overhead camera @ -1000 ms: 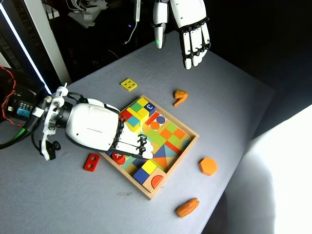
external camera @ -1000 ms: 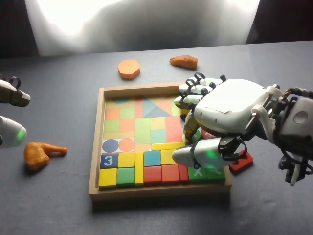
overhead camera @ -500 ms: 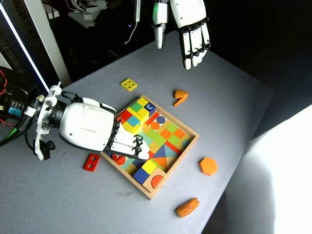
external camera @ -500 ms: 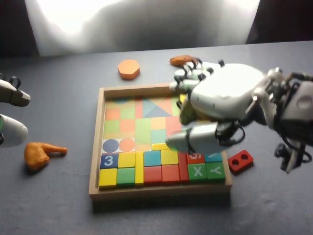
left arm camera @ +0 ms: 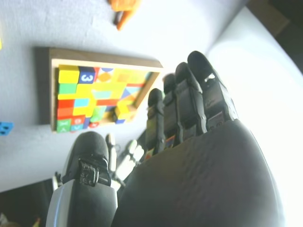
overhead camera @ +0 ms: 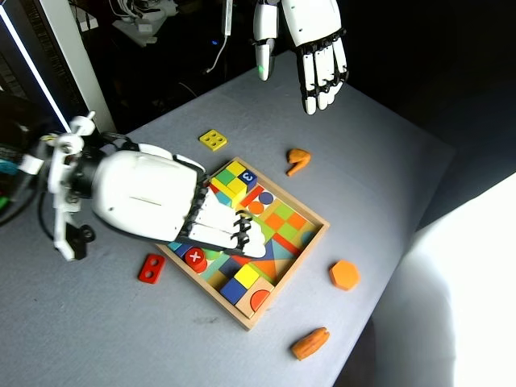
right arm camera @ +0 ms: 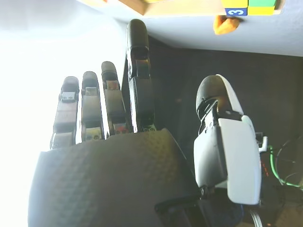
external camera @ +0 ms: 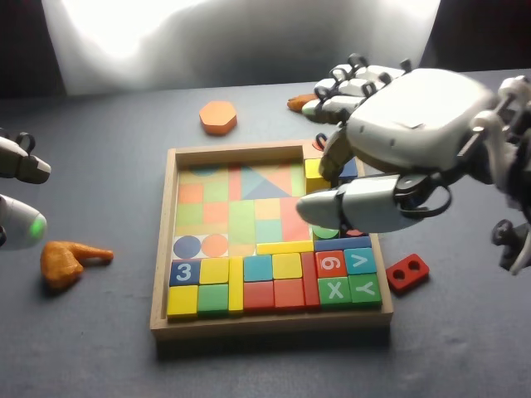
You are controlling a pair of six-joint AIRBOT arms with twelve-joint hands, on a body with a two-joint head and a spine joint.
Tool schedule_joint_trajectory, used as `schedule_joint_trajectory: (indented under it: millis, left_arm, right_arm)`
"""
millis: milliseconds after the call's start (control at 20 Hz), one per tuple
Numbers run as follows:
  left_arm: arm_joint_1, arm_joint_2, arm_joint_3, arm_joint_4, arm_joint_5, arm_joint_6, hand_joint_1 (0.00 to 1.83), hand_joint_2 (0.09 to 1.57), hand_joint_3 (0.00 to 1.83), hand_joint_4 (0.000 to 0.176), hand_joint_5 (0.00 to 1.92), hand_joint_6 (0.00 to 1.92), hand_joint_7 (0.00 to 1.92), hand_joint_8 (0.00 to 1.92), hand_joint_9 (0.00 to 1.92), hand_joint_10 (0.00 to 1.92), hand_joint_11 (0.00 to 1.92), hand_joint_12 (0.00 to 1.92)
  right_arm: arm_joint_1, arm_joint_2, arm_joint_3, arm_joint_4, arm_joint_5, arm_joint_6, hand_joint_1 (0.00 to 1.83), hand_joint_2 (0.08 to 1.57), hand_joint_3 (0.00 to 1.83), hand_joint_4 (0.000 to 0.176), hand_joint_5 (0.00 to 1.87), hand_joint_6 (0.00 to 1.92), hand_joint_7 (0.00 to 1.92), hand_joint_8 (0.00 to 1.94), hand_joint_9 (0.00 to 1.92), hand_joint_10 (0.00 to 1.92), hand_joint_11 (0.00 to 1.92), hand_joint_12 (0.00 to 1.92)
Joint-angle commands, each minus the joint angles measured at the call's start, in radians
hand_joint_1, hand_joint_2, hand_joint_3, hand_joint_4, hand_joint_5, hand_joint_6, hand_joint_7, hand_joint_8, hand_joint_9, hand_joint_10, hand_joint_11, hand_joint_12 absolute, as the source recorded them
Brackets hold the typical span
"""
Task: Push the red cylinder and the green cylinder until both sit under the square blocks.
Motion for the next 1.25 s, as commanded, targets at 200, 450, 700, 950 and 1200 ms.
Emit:
schedule_joint_trajectory:
  millis: [200, 450, 700, 950, 1200]
  left_arm:
    - [-0.006, 0.004, -0.001, 0.037, -0.063, 0.006, 0.21, 1.31, 0.00, 0.025, 0.26, 0.00, 0.20, 0.00, 0.22, 0.00, 0.00, 0.73]
    - [-0.009, 0.004, -0.002, 0.036, -0.063, 0.009, 0.15, 1.32, 0.00, 0.049, 0.20, 0.00, 0.23, 0.00, 0.26, 0.00, 0.00, 0.86]
    - [-0.010, 0.004, -0.002, 0.037, -0.054, 0.009, 0.29, 1.29, 0.00, 0.039, 0.42, 0.01, 0.60, 0.01, 0.66, 0.05, 0.24, 1.17]
    - [-0.010, 0.004, -0.003, 0.036, -0.054, 0.006, 0.41, 1.27, 0.00, 0.000, 0.83, 0.00, 1.01, 0.01, 0.90, 0.44, 0.47, 1.29]
    - [-0.010, 0.004, -0.004, 0.036, -0.054, 0.003, 0.46, 1.27, 0.00, 0.000, 0.92, 0.00, 1.05, 0.00, 0.90, 0.53, 0.54, 1.28]
  right_arm:
    - [0.017, 0.137, -0.119, -0.035, 0.099, -0.051, 0.00, 1.19, 0.01, 0.000, 0.78, 0.11, 0.13, 0.01, 0.00, 0.00, 0.00, 0.00]
    - [0.018, 0.182, -0.152, -0.035, 0.117, -0.051, 0.00, 1.19, 0.00, 0.000, 0.45, 0.00, 0.26, 0.05, 0.15, 0.07, 0.02, 0.01]
    - [0.011, 0.182, -0.159, -0.035, 0.119, -0.045, 0.07, 1.18, 0.00, 0.000, 0.49, 0.51, 0.58, 0.21, 0.32, 1.15, 0.00, 1.82]
    - [0.011, 0.180, -0.159, -0.035, 0.115, -0.044, 0.10, 1.17, 0.00, 0.000, 0.61, 0.78, 0.71, 0.65, 0.52, 1.36, 0.31, 1.84]
    - [0.012, 0.176, -0.159, -0.035, 0.112, -0.043, 0.10, 1.16, 0.00, 0.000, 0.65, 0.75, 0.75, 0.66, 0.55, 1.38, 0.34, 1.89]
